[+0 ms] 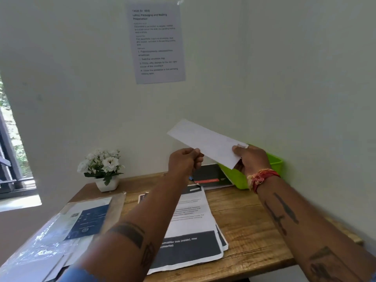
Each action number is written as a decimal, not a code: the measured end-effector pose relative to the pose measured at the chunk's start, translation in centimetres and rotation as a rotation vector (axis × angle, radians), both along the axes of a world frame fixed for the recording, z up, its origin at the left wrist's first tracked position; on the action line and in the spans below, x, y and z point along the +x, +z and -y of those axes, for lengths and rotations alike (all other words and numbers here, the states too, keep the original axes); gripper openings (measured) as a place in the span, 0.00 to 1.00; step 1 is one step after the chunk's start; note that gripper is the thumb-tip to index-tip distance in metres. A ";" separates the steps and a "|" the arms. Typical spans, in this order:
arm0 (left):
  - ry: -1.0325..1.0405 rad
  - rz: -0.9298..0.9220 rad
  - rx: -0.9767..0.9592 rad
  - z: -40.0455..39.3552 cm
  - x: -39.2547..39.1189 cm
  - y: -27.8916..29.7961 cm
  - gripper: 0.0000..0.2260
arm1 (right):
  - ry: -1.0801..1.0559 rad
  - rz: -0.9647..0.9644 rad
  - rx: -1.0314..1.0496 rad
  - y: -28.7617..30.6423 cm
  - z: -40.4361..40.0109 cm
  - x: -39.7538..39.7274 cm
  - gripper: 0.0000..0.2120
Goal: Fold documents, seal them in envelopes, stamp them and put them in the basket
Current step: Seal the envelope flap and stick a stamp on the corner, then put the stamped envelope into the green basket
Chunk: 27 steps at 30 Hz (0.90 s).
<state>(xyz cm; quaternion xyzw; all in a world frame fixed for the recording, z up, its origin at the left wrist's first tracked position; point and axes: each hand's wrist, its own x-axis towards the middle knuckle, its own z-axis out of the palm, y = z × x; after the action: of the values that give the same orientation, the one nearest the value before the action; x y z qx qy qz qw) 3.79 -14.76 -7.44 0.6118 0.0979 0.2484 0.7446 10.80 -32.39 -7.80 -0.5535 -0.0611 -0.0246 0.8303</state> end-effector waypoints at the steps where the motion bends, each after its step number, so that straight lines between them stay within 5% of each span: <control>1: -0.011 0.013 -0.002 1.2 0.7 0.2 0.06 | -0.025 -0.015 0.021 0.1 1.5 0.0 0.04; 13: -0.130 -0.104 0.135 10.0 2.9 -2.2 0.07 | -0.110 -0.119 0.102 -0.6 8.0 1.1 0.04; 15: -0.135 -0.116 0.164 9.6 2.6 -2.2 0.09 | -0.074 -0.093 0.022 -0.8 7.7 1.4 0.03; 19: -0.119 -0.145 0.197 8.0 1.9 -2.1 0.07 | -0.145 -0.058 -0.094 -1.4 6.9 1.3 0.19; 22: -0.116 -0.140 0.222 7.1 1.3 -2.1 0.05 | -0.277 -0.017 -0.375 -2.0 7.1 0.6 0.25; 27: -0.070 -0.145 0.327 5.3 0.5 -2.3 0.04 | -0.547 0.244 -0.698 -2.0 6.4 -1.7 0.14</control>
<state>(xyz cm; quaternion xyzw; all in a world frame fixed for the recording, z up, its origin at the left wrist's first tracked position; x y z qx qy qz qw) 4.28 -20.11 -9.74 0.7442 0.0879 0.1901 0.6343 9.15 -38.81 -9.80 -0.7889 -0.0148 -0.2858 0.5438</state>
